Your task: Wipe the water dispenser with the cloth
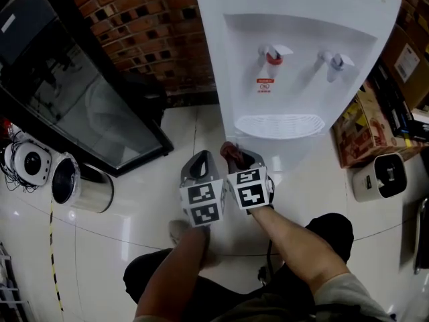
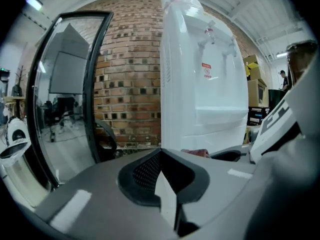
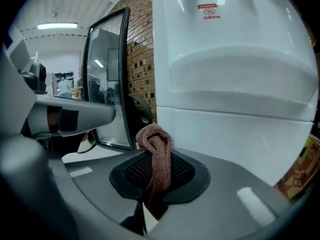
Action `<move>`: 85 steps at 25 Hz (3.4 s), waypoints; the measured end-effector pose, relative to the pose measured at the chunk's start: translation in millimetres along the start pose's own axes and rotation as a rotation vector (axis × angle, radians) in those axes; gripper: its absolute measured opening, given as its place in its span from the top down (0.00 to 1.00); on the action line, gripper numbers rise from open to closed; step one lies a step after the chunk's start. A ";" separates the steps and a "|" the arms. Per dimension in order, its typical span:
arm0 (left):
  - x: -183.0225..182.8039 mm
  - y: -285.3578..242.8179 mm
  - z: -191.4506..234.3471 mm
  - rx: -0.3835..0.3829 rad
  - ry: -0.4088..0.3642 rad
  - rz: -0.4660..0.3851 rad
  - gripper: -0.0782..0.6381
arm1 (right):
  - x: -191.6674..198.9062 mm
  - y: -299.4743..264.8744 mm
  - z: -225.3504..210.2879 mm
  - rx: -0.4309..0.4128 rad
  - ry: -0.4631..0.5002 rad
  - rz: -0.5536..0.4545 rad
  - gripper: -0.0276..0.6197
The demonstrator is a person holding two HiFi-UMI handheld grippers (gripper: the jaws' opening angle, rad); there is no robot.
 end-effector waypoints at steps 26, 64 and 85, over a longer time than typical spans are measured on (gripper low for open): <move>-7.6 -16.0 -91.2 0.189 -0.067 -0.021 0.89 | 13.2 55.2 -100.6 0.185 -0.134 -0.025 0.85; -6.8 -25.0 -207.7 0.420 -0.250 -0.008 0.89 | 73.8 108.1 -218.6 0.396 -0.292 -0.024 0.85; 32.2 4.0 1.7 -0.034 -0.098 0.050 0.89 | 32.4 10.1 3.7 -0.030 -0.010 0.001 0.85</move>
Point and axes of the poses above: the fingertips, and each gripper's own axes: y backward along the fingers, z to its left, x out of its underside, the point moved 7 cm from there along y, backward along the fingers, and after that the axes turned 12 degrees about z, right-handed, at the moved point
